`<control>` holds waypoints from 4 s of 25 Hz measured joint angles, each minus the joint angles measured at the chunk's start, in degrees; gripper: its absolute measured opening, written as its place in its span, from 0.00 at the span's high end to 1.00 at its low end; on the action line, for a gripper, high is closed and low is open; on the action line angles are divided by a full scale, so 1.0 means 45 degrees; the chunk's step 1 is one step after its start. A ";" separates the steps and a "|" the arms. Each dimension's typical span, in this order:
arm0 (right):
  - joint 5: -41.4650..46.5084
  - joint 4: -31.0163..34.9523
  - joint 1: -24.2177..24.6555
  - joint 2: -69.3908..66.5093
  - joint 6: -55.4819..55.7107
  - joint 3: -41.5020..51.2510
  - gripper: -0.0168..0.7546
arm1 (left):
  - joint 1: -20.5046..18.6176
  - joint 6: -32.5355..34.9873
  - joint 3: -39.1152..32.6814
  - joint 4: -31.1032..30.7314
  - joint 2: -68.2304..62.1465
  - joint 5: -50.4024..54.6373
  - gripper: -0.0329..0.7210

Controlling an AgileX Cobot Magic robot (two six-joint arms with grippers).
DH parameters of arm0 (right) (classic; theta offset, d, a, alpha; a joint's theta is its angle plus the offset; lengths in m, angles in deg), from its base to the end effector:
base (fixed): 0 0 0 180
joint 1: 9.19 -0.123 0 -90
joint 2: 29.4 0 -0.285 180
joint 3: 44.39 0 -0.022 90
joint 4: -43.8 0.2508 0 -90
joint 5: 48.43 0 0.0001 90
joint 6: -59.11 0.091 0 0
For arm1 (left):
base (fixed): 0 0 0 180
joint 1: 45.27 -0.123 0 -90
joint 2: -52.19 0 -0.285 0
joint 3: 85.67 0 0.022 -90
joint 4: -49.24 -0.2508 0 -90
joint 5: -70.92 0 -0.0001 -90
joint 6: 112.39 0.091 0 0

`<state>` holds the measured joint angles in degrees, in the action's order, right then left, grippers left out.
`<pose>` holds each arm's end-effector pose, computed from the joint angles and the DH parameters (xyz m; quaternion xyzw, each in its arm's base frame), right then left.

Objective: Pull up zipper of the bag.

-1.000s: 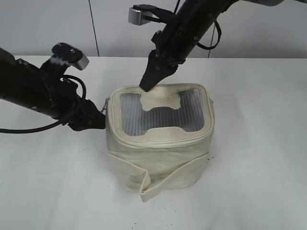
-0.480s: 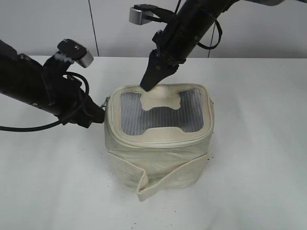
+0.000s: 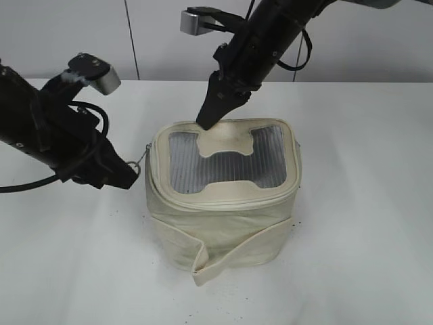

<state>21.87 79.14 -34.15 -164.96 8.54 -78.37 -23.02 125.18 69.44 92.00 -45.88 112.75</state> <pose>0.4047 0.2431 0.2191 -0.5174 0.8015 0.2701 0.1306 0.2574 -0.1499 0.2129 0.4103 0.8601 -0.2265 0.2014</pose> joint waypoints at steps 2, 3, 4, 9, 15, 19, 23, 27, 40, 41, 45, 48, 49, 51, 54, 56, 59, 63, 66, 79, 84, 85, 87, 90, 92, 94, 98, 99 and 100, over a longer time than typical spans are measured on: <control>0.0000 0.0000 0.0000 0.0000 0.0097 0.0000 0.97 | 0.0000 -0.0598 0.0000 -0.0377 0.0121 0.0549 0.96; 0.0000 0.0000 0.0000 0.0000 0.0162 0.0000 0.97 | 0.0000 -0.0812 0.0000 -0.0484 0.0172 0.0853 0.96; 0.0000 0.0000 0.0000 0.0000 0.0212 0.0000 0.97 | 0.0000 -0.0966 0.0000 -0.0548 0.0224 0.1131 0.96; 0.0000 0.0000 0.0000 0.0000 0.0324 0.0000 0.97 | 0.0000 -0.1712 0.0000 -0.0649 0.0520 0.2367 0.96; 0.0000 0.0000 0.0000 0.0000 0.0506 0.0000 0.97 | 0.0236 -0.2568 -0.0012 -0.0527 0.0878 0.3519 0.96; 0.0000 0.0000 0.0000 0.0000 0.0575 0.0000 0.97 | 0.1395 -0.3388 -0.0012 -0.0609 0.0995 0.3332 0.96; 0.0000 -0.0024 0.0000 0.0000 0.0605 0.0000 0.97 | 0.3159 -0.4429 -0.0038 -0.0841 0.0995 0.2100 0.96; 0.0000 -0.0034 0.0000 0.0000 0.0605 0.0000 0.97 | 0.4701 -0.5515 -0.0038 -0.1046 0.0817 0.0700 0.96; 0.0000 -0.0034 -0.0012 0.0000 0.0731 0.0000 0.97 | 0.6652 -0.5799 -0.0011 0.0423 -0.0497 -0.2515 0.96; 0.0000 -0.0034 -0.0012 0.0000 0.0731 0.0000 0.97 | 0.6665 -0.5799 0.0003 0.0438 -0.0507 -0.2574 0.96; 0.0000 -0.0034 -0.0012 0.0000 0.0747 0.0000 0.97 | 0.6695 -0.5799 0.0035 0.0643 -0.0561 -0.2640 0.96; 0.0000 -0.0022 -0.0012 0.0000 0.0747 0.0000 0.97 | 0.6720 -0.5799 0.0363 0.0891 -0.0606 -0.2637 0.96; 0.0000 -0.0022 -0.0012 0.0000 0.0747 0.0000 0.97 | 0.6720 -0.5799 0.0478 0.0904 -0.0646 -0.2637 0.96; 0.0000 -0.0022 -0.0012 0.0000 0.0747 0.0000 0.97 | 0.6734 -0.5799 0.0597 0.0922 -0.0822 -0.2602 0.96; 0.0000 -0.0022 -0.0012 0.0000 0.0760 0.0000 0.97 | 0.6745 -0.5799 0.0619 0.0550 -0.0981 -0.2331 0.96; 0.0000 -0.0022 -0.0012 0.0000 0.0773 0.0000 0.97 | 0.6745 -0.5799 0.0634 0.0259 -0.0995 -0.2024 0.96; 0.0000 -0.0011 -0.0012 0.0000 0.0872 0.0000 0.97 | 0.6745 -0.5799 0.0634 -0.0064 -0.0995 -0.1780 0.96; 0.0000 -0.0023 -0.0012 0.0000 0.1346 0.0000 0.96 | 0.6745 -0.5812 0.0661 -0.0283 -0.0934 -0.1470 0.91; 0.0000 -0.0023 -0.0012 0.0000 0.1682 0.0000 0.88 | 0.6790 -0.6178 0.0661 -0.0866 -0.0563 -0.0886 0.74; -0.0094 -0.0974 0.0049 0.0048 0.3896 -0.1043 0.42 | 0.5258 -0.7409 0.0855 -0.4163 0.2256 -0.1542 0.41; -0.0094 -0.2510 0.0467 0.0673 0.4757 -0.1053 0.41 | 0.3485 -0.7409 0.1727 -0.4230 0.1561 -0.1627 0.41; -0.0094 -0.2657 0.0625 0.0846 0.4910 -0.1053 0.41 | 0.3222 -0.7391 0.2032 -0.4243 0.1331 -0.1637 0.41; -0.0094 -0.2870 0.0925 0.1173 0.5111 -0.1041 0.41 | 0.2831 -0.7194 0.2593 -0.4255 0.0677 -0.1637 0.41; -0.0094 -0.2966 0.1400 0.1664 0.5387 -0.0669 0.41 | 0.2585 -0.6917 0.3526 -0.4265 -0.0487 -0.1465 0.40; -0.0094 -0.2966 0.1781 0.2069 0.5742 -0.0054 0.41 | 0.2577 -0.6844 0.4358 -0.4234 -0.1395 -0.1070 0.40; -0.0110 -0.2966 0.2129 0.2581 0.6094 0.0834 0.41 | 0.2577 -0.6761 0.5207 -0.3972 -0.2163 -0.0634 0.40; -0.0110 -0.2867 0.3203 0.3888 0.6321 0.3063 0.41 | 0.2577 -0.6188 0.7053 -0.3109 -0.3514 0.0125 0.39; -0.0110 -0.2770 0.3469 0.4229 0.6332 0.3783 0.41 | 0.2577 -0.6020 0.7504 -0.2894 -0.3855 0.0402 0.39; -0.0110 -0.2661 0.3682 0.4507 0.6348 0.4291 0.41 | 0.2577 -0.5870 0.7872 -0.2674 -0.4149 0.0672 0.39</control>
<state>21.37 67.17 -17.59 -144.68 37.11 -59.06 -11.43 98.76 104.86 79.97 -64.56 115.77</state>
